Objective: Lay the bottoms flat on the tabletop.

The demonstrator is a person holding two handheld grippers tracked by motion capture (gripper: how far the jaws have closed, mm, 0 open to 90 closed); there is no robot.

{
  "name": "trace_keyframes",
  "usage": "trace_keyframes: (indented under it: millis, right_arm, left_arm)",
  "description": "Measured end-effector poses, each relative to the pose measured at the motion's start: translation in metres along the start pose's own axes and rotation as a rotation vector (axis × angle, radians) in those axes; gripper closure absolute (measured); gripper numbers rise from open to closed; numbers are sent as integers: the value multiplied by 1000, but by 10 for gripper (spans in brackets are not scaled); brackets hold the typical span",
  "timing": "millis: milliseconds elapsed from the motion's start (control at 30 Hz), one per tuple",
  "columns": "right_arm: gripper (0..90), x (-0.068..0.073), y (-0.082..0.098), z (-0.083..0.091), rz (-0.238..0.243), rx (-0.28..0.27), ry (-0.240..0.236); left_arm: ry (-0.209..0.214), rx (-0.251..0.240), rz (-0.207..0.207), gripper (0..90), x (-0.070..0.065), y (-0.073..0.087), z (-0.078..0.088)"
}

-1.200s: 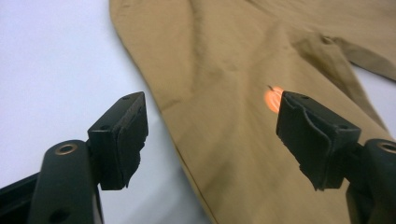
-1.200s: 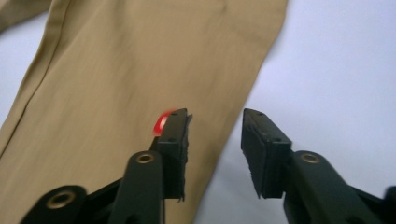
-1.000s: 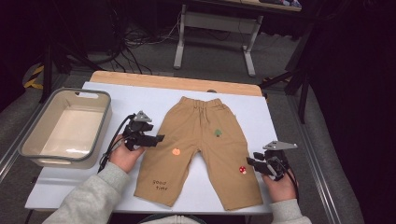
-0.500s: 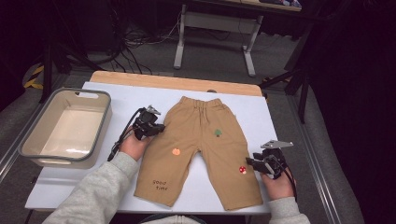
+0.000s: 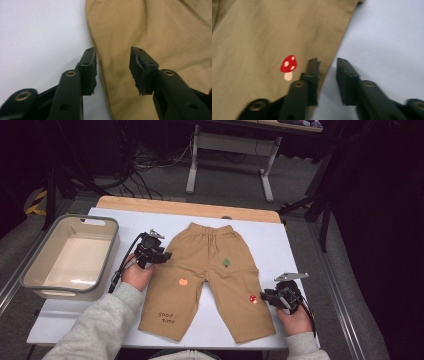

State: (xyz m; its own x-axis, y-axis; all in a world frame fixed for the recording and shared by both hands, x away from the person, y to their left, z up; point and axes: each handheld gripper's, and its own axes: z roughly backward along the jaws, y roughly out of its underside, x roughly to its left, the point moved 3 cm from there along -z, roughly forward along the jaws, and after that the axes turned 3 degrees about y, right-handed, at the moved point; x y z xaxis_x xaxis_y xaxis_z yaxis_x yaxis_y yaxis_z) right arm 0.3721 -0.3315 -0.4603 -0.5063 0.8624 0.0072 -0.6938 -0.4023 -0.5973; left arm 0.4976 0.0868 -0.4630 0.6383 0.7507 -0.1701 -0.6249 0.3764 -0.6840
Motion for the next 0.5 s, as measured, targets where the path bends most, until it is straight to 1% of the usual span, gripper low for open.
trace_keyframes:
  millis: [33, 67, 133, 167, 233, 267, 300, 333, 367, 500]
  right_arm:
    - [843, 1, 0, 0, -6, 6, -14]
    - [875, 2, 0, 0, -12, 11, -40]
    - [897, 5, 0, 0, 3, 17, -36]
    - [900, 6, -1, 0, 9, 21, -34]
    - [900, 6, 0, 2, 15, 30, -42]
    - [900, 6, 1, 4, 20, 34, -34]
    - [900, 5, 3, 8, 14, 43, -25]
    - [900, 4, 4, 9, 12, 43, -24]
    - [900, 3, 6, 13, 0, 44, -22]
    - [900, -3, 15, 21, -31, 50, -9]
  left_arm:
    - [6, -11, -2, 541, -1, -1, 2]
    - [4, -17, -2, 499, -1, -1, 4]
    - [1, -30, -4, 452, -2, -1, 8]
    - [1, -39, -6, 446, -2, -1, 9]
    - [17, -48, 13, 420, -4, 0, 13]
    - [19, -55, 9, 411, -5, 1, 15]
    - [21, -58, 10, 403, -6, 1, 16]
    - [19, -64, -9, 393, -6, 1, 18]
    - [28, -63, -10, 380, -8, 2, 20]
    - [35, -81, -19, 326, -15, 3, 26]
